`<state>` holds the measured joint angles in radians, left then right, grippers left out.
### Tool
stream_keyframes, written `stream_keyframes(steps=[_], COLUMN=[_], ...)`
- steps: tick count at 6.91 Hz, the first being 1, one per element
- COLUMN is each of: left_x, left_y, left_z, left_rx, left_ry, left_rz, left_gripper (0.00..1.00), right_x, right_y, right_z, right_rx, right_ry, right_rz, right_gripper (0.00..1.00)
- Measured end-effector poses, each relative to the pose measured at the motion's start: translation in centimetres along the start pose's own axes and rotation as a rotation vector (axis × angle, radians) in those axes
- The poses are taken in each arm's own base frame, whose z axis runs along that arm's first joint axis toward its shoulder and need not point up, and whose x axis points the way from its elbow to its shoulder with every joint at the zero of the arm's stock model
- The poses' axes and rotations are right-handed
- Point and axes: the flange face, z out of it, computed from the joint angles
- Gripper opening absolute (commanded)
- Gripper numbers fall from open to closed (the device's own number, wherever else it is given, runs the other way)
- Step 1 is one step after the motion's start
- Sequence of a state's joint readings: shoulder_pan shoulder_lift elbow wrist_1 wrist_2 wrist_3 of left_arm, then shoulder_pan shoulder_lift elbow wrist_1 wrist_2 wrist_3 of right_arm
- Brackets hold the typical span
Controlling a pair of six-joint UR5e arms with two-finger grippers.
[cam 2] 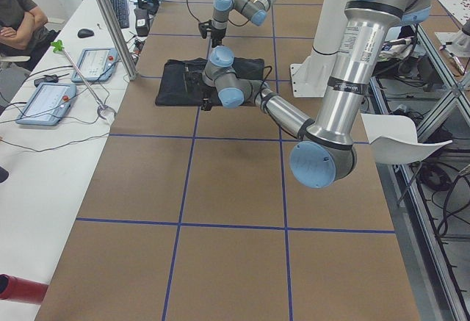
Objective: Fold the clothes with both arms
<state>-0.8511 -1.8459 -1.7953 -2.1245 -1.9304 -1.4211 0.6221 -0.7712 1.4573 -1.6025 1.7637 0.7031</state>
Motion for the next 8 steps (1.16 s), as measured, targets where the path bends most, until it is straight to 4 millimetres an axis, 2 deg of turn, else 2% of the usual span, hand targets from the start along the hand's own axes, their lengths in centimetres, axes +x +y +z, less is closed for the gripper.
stream_keyframes(steps=[2,4,8], left_x=[-0.1,-0.2,-0.1], left_y=[0.0,-0.1,-0.1], left_z=[0.2,0.3,0.2], left_rx=[-0.001,-0.001,-0.001], left_ry=[-0.002,-0.003,0.000], left_rz=[0.000,-0.001,0.001], left_gripper=[1.00,1.00,1.00], right_x=[-0.1,-0.1,1.7], right_y=[-1.8,-2.3,-1.9], right_z=[3.5,4.6,5.7], right_rx=[0.019,0.015,-0.023], right_ry=[-0.011,-0.007,0.023], right_rz=[0.022,0.028,0.035], right_gripper=[0.76,0.76,0.76])
